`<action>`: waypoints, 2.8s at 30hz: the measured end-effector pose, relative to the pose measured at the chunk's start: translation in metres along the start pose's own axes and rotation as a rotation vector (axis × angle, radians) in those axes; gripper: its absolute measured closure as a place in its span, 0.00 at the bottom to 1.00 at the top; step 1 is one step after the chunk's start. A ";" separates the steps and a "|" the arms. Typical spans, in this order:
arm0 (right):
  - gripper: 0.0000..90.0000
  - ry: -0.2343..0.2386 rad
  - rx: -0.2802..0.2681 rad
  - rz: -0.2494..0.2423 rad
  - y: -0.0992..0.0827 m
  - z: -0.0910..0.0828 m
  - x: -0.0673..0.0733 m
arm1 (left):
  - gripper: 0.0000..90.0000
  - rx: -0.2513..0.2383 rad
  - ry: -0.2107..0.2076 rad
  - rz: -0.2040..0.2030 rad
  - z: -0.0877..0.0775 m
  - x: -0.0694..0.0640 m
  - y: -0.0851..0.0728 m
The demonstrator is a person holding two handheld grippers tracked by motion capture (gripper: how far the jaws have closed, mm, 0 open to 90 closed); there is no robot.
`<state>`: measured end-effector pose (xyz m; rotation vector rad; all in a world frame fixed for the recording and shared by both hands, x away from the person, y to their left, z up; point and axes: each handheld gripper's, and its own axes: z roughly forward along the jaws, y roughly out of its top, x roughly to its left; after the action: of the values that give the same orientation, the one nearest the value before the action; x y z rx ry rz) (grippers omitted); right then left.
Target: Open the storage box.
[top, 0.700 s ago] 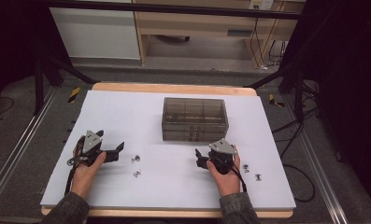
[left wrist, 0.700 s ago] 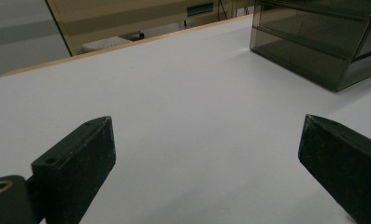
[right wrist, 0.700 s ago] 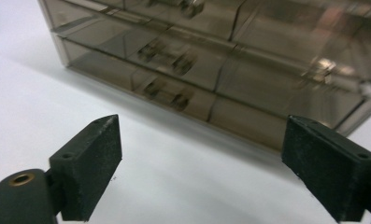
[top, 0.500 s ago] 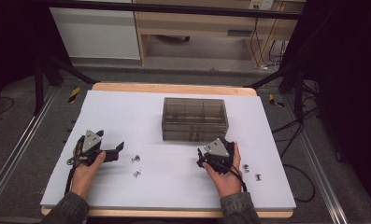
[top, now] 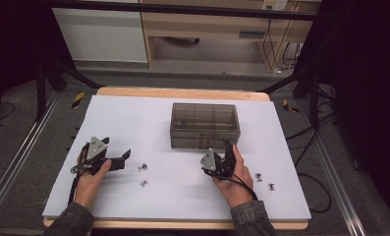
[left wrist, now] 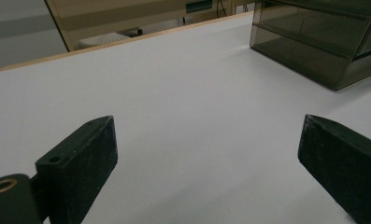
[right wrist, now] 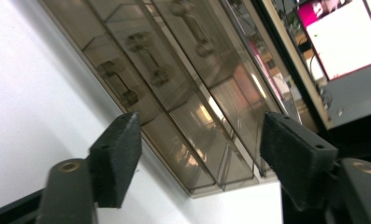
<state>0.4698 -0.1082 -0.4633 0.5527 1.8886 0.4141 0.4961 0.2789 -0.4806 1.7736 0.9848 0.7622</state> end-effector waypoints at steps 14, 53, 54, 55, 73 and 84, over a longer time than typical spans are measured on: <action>0.60 -0.124 -0.071 -0.362 0.029 0.007 0.016 | 0.06 0.011 -0.004 -0.010 0.001 0.001 0.000; 0.90 -0.194 -0.085 -0.551 0.038 0.025 0.026 | 0.07 0.031 -0.024 0.012 0.003 0.000 0.001; 0.90 -0.192 -0.084 -0.545 0.038 0.025 0.026 | 0.07 0.031 -0.024 0.012 0.003 0.000 0.001; 0.90 -0.192 -0.084 -0.545 0.038 0.025 0.026 | 0.07 0.031 -0.024 0.012 0.003 0.000 0.001; 0.90 -0.173 -0.087 -0.517 0.033 -0.007 0.036 | 0.08 0.028 -0.017 0.009 0.003 0.000 0.001; 0.48 -0.119 -0.089 -0.250 0.025 -0.023 0.023 | 0.09 0.057 -0.095 0.033 -0.003 -0.017 0.010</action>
<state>0.4460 -0.0751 -0.4594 0.2710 1.7878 0.2926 0.4883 0.2635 -0.4715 1.8620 0.9247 0.6695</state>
